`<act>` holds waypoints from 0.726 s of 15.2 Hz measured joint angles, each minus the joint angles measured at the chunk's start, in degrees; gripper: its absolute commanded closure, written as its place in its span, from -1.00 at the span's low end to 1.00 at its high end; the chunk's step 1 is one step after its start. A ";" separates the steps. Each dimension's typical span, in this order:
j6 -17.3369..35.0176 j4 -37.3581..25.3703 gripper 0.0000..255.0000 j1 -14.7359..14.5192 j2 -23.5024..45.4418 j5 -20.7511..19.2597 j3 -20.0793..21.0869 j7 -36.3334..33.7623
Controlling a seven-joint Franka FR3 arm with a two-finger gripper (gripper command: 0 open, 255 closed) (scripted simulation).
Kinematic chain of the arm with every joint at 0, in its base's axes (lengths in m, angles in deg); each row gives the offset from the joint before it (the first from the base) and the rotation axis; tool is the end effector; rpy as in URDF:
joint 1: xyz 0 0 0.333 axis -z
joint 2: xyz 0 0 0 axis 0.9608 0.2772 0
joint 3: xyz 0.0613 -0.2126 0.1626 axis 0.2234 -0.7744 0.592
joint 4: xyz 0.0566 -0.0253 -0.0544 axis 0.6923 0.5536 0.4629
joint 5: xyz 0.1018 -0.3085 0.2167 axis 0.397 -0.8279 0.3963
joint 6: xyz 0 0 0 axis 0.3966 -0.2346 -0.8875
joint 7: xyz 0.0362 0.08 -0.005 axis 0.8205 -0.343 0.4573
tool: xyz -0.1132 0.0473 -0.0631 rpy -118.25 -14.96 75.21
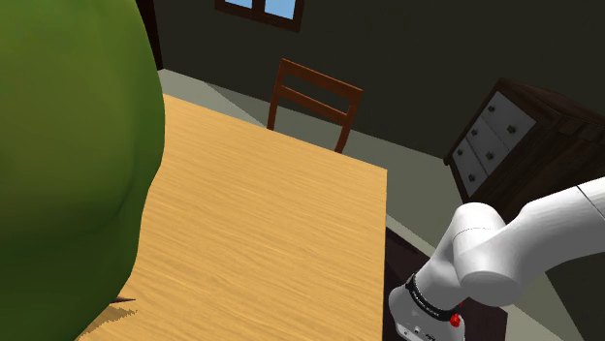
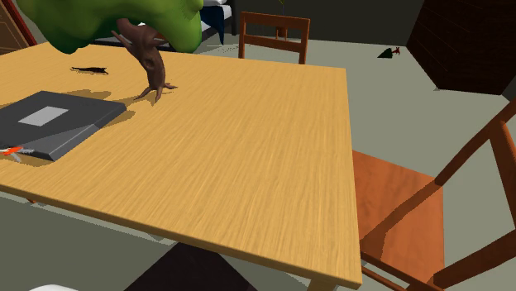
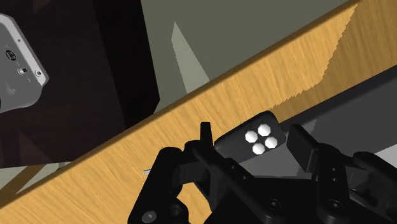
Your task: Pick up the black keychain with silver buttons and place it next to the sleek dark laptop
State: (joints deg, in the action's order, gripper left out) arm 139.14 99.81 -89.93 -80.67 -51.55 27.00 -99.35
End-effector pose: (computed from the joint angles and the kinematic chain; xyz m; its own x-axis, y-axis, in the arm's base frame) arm 0.0233 0.5068 0.4612 0.9897 -0.1416 0.0199 -0.1415 -0.9899 -0.0079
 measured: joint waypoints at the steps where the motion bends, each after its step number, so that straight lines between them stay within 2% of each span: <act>1: 0.79 0.72 1.00 0.05 0.04 0.11 0.31 0.07; 11: 8.25 6.72 1.00 1.11 1.10 0.89 4.14 0.17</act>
State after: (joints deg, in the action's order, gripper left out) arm 147.39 106.53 -88.81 -79.58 -50.66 31.14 -99.18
